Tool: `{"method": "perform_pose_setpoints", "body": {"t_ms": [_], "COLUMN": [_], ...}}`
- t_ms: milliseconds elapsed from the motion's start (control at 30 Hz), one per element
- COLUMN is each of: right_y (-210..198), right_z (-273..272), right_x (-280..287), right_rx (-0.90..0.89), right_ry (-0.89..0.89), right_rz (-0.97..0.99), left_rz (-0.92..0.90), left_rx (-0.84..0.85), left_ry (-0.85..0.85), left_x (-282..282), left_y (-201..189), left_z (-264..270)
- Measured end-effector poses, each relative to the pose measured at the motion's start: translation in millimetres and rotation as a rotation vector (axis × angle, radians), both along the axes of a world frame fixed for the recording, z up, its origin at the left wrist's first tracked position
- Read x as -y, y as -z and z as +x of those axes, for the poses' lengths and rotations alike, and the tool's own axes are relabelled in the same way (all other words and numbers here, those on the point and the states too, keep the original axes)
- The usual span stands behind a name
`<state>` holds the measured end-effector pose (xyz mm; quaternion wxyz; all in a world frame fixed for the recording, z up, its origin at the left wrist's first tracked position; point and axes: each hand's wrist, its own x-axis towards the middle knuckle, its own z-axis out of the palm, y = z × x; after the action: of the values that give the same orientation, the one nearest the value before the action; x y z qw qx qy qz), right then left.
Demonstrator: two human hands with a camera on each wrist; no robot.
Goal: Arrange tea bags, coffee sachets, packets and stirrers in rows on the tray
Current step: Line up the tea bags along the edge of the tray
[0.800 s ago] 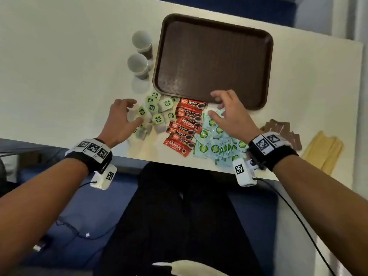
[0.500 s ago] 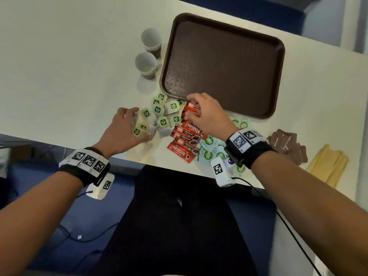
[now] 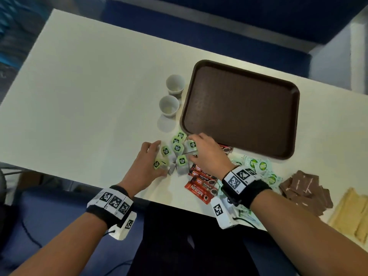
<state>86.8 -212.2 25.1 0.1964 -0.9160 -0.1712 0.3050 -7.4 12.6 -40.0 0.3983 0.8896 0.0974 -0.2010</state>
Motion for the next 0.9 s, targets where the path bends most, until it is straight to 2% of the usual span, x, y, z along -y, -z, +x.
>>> {"method": "perform_pose_setpoints", "body": {"t_ms": [333,633,900], "right_y": [11,17,22], "right_z": [-20,-12,-2], "right_x": [-11,-28,-28], "right_rx": [-0.001,-0.045,-0.077], "right_ry": [-0.040,-0.023,0.035], "right_rz": [0.074,0.088,0.146], "left_rz": [-0.018,0.018,-0.104], "left_rx": [0.073,0.068,0.120], "left_ry": [0.001,0.034,-0.018], "left_x": [4,7,6], "left_y": [10,11,12], "left_z": [3,17,20]}}
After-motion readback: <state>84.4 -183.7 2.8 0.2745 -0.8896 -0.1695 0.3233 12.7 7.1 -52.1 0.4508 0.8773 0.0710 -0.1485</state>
